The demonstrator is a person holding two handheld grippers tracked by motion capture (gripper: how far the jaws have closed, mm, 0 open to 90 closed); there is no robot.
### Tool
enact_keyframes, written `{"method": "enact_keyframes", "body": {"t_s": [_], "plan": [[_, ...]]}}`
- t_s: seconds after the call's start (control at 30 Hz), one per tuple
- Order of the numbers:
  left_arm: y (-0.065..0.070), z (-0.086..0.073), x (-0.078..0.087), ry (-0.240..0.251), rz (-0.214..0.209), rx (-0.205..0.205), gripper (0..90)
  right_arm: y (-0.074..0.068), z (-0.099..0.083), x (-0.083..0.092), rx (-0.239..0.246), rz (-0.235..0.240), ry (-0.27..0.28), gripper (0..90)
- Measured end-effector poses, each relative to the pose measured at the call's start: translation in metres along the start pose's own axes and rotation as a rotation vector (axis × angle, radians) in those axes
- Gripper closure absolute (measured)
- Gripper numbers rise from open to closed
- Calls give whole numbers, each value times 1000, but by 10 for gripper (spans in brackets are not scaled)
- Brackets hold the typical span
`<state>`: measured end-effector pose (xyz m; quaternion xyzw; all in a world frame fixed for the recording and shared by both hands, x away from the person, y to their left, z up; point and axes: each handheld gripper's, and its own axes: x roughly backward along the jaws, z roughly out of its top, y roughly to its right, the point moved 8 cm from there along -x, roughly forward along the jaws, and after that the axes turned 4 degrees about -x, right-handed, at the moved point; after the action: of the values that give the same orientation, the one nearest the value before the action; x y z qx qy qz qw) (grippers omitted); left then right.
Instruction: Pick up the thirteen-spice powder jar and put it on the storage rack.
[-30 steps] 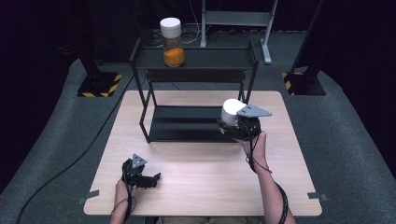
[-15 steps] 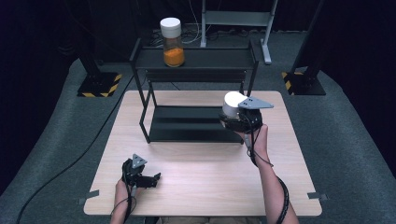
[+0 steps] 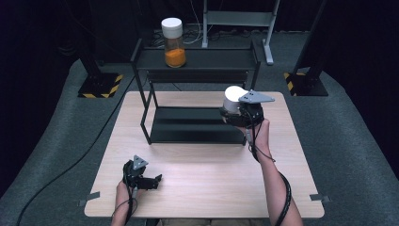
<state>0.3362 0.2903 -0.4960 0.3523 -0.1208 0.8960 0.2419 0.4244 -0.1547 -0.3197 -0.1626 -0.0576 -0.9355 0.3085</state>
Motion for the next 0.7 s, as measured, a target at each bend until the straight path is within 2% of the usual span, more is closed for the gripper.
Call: {"method": "enact_keyframes", "body": {"t_s": [0.7], "plan": [[0,0,0,0,-1,0,7,10,24,-6,-5,-20,-1,301]]}}
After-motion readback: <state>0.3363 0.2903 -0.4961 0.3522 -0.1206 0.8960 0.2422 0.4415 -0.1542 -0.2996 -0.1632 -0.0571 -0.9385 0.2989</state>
